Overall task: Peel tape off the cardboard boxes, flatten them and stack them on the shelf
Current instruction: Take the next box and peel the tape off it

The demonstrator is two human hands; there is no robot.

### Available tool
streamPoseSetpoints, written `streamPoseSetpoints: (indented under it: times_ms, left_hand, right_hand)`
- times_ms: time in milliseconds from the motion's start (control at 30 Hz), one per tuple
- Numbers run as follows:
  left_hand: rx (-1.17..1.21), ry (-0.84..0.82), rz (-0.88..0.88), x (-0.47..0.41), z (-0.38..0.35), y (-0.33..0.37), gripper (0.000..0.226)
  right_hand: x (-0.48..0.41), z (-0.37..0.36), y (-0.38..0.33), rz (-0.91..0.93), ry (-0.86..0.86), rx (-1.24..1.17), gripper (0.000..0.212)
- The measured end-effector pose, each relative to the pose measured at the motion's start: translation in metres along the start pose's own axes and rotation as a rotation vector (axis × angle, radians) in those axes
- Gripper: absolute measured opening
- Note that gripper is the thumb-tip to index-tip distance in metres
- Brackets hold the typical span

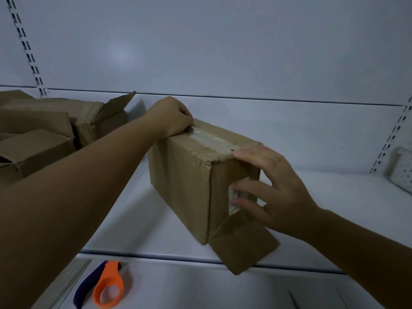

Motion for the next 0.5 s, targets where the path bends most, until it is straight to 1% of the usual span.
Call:
streamPoseSetpoints:
  times_ms: [67,233,400,500]
  left_hand:
    - [-0.004,-0.002,-0.002,-0.001,-0.002,0.0,0.017]
    - [-0.054,-0.002,-0.009,-0.002,-0.002,-0.001,0.015]
    - [-0.076,-0.005,-0.016,-0.002,-0.002,0.001,0.017]
    - [-0.106,-0.001,-0.022,-0.002,-0.002,0.002,0.015]
  right_hand:
    - [0.0,-0.001,0.001,0.002,0.003,0.02,0.017]
    - [0.003,-0.005,-0.004,0.005,0.087,0.032,0.011]
    - [-0.004,-0.005,-0.006,0.012,0.112,0.051,0.028]
    - [-0.011,-0.002,-0.008,0.059,0.121,0.054,0.025]
Point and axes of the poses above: each hand's wrist, its own x-axis away from the middle knuckle, its own z-axis out of the back of the hand, y = z × x, the point moved 10 cm from there along -x, towards the middle knuckle, and after that the axes turned 10 degrees about -x, right-handed, at the moved point
